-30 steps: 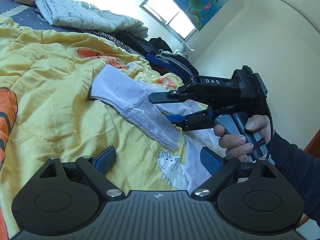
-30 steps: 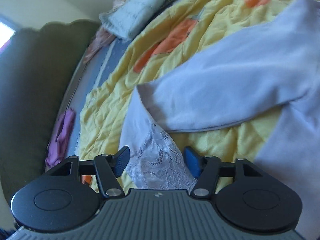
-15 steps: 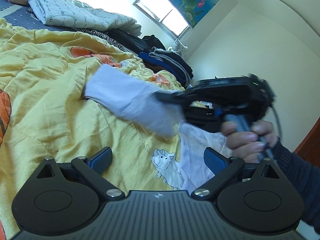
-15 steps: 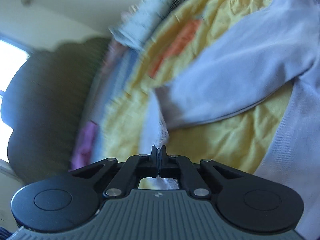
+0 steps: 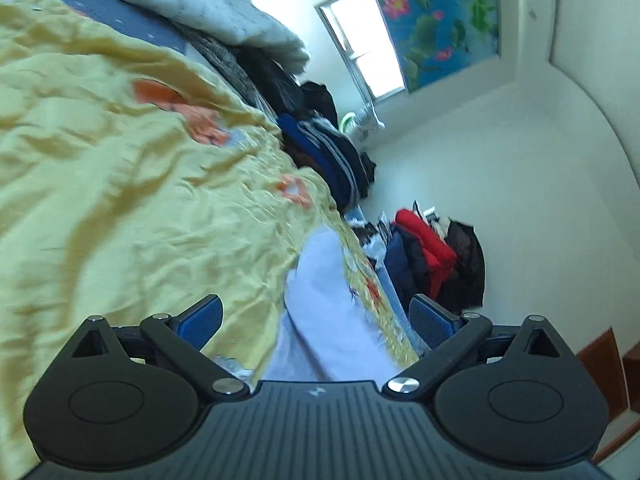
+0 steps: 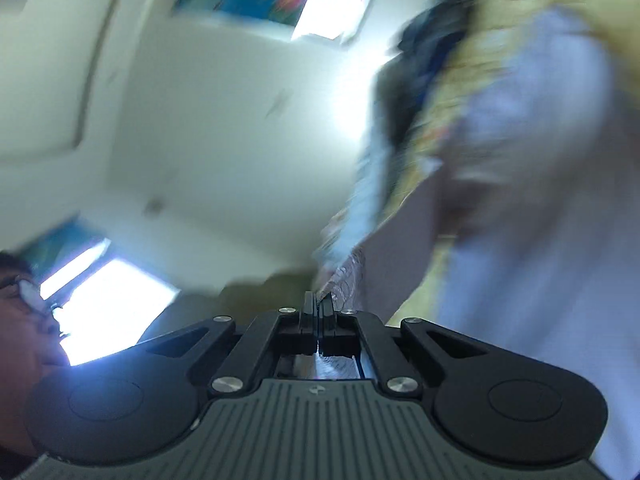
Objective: Fold small clothes
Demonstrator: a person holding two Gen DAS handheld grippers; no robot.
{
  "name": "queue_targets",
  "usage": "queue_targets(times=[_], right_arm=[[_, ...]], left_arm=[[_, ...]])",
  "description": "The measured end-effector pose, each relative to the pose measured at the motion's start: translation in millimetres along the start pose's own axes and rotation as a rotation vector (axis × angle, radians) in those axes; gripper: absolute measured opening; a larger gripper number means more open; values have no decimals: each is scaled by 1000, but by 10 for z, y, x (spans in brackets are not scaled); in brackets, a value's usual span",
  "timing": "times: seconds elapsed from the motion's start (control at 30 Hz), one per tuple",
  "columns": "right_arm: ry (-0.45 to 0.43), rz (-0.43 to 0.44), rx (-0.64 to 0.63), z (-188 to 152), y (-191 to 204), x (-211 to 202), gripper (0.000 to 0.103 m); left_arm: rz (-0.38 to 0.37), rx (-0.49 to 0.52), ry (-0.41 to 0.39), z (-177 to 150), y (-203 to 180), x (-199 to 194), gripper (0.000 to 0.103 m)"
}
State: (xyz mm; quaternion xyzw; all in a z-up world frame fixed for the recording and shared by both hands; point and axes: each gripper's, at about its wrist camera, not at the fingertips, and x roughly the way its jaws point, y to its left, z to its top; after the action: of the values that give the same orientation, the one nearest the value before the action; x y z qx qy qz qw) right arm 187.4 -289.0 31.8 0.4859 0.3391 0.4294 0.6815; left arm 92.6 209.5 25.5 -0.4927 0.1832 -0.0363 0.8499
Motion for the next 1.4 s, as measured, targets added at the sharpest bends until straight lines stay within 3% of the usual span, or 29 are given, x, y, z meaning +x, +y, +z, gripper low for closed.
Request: queue_targets(times=[0.13, 0.23, 0.37, 0.5, 0.57, 0.7, 0.8, 0.97, 1.03, 1.13, 1.17, 1.3, 1.4], right_arm=[[-119, -90, 184, -191, -566, -381, 6], [-115, -66, 245, -269, -750, -330, 6], [-83, -42, 281, -336, -871, -297, 6], [-119, 17, 331, -376, -1023, -380, 6], [-132, 19, 341, -400, -1045, -486, 6], [-137, -13, 383, -467, -1178, -515, 6], [-120, -48, 385, -491, -1245, -430, 8], [-114, -47, 382, -481, -1220, -393, 9], [-112, -66, 381, -455, -1224, -386, 12], [-118, -88, 387, -458, -1214, -395, 19], [-120, -94, 386, -460, -1206, -397, 28], [-104, -114, 367, -458, -1105, -385, 42], [-53, -192, 289, -458, -947, -319, 44]], left_arm=[[-16, 54, 94, -6, -209, 531, 101], [-52, 63, 169, 21, -402, 911, 101], [-47, 155, 232, 37, -743, 1525, 101], [-6, 285, 321, 40, -1018, 2185, 101], [56, 345, 349, 4, -1043, 2486, 101], [185, 356, 405, -45, -837, 2938, 100], [166, 475, 371, -168, -850, 2944, 103], [249, 769, 345, -526, -1039, 2935, 103], [258, 805, 362, -597, -1151, 2859, 103], [150, 877, 317, -716, -1379, 2475, 103], [103, 925, 306, -788, -1472, 2326, 103], [-83, 1036, 364, -1147, -1642, 1785, 103], [-74, 1088, 461, -1420, -1557, 1701, 103]])
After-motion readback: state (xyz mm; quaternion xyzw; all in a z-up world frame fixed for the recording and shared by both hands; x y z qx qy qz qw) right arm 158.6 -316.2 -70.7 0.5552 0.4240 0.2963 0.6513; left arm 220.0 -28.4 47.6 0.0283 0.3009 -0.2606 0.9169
